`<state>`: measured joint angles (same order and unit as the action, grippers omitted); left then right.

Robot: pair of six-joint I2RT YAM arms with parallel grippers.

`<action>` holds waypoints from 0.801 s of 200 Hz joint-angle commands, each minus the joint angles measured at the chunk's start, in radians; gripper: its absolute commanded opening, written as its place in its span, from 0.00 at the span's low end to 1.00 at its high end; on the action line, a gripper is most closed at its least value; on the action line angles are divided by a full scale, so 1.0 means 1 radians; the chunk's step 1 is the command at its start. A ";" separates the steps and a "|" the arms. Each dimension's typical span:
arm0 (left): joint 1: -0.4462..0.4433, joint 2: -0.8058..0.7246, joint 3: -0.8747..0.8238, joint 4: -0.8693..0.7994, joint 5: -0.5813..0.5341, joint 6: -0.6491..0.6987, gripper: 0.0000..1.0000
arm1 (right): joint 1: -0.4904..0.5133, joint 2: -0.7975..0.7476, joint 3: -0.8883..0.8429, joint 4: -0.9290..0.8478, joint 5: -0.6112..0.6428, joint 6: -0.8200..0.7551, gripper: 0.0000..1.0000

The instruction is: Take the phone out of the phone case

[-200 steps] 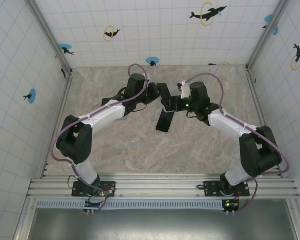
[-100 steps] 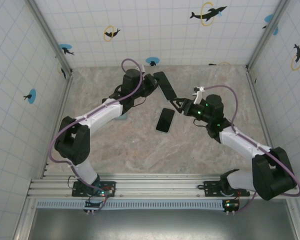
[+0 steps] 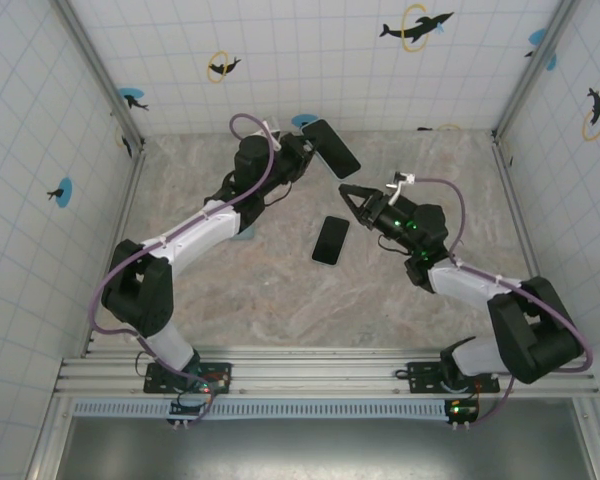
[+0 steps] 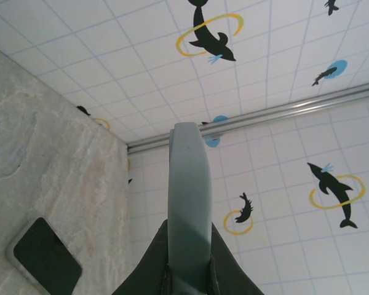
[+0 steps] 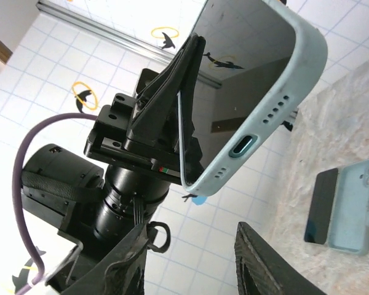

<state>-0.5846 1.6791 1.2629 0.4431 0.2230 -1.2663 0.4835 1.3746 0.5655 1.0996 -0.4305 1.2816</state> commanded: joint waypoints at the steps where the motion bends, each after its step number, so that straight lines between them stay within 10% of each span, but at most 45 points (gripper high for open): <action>1: -0.009 -0.047 -0.005 0.115 -0.002 -0.061 0.02 | 0.004 0.024 0.014 0.169 0.038 0.073 0.37; 160: -0.033 -0.029 0.024 0.132 0.041 -0.132 0.01 | -0.025 0.101 0.081 0.250 0.025 0.099 0.23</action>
<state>-0.6106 1.6791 1.2552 0.5041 0.2451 -1.3716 0.4629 1.4628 0.6029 1.2949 -0.4061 1.3880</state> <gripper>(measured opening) 0.129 0.239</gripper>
